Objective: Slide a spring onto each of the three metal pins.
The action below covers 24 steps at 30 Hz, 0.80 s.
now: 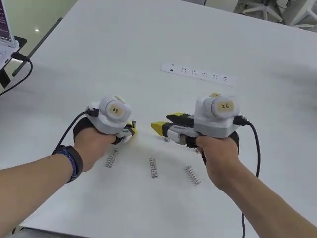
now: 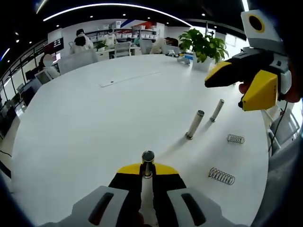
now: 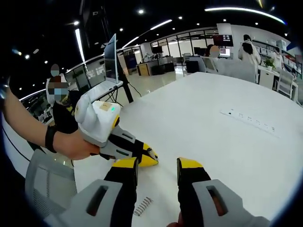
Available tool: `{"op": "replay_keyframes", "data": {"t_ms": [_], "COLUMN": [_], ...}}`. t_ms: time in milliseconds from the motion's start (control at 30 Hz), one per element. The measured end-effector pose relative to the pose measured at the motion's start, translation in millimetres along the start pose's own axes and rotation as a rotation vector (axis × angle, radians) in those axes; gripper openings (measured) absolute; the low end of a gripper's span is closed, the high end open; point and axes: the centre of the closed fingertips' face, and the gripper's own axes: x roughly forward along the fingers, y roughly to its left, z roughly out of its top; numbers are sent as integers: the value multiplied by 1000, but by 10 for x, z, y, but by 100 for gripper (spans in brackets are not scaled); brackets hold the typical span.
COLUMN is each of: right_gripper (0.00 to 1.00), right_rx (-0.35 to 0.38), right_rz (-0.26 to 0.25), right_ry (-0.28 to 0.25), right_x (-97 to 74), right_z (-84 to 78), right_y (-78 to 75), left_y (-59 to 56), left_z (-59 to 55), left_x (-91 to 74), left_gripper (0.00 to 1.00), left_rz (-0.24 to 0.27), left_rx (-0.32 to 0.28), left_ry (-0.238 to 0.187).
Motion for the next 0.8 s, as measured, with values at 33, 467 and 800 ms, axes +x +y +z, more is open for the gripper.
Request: {"op": "replay_keyframes", "data": {"t_ms": [33, 467, 800], "right_gripper": [31, 31, 31], "right_rx": [-1, 4, 7], "right_rz": [-2, -19, -26], "right_ry": [0, 0, -14], "right_x": [-12, -133, -192], "right_z": [0, -53, -13], "right_y": [-4, -64, -73], "left_y": [5, 5, 48], "left_z": [3, 4, -48], "left_x": [3, 3, 2], "left_gripper": [0, 0, 7], "left_rz": [0, 2, -3], "left_rx": [-1, 11, -36], "left_ry": [0, 8, 27]}}
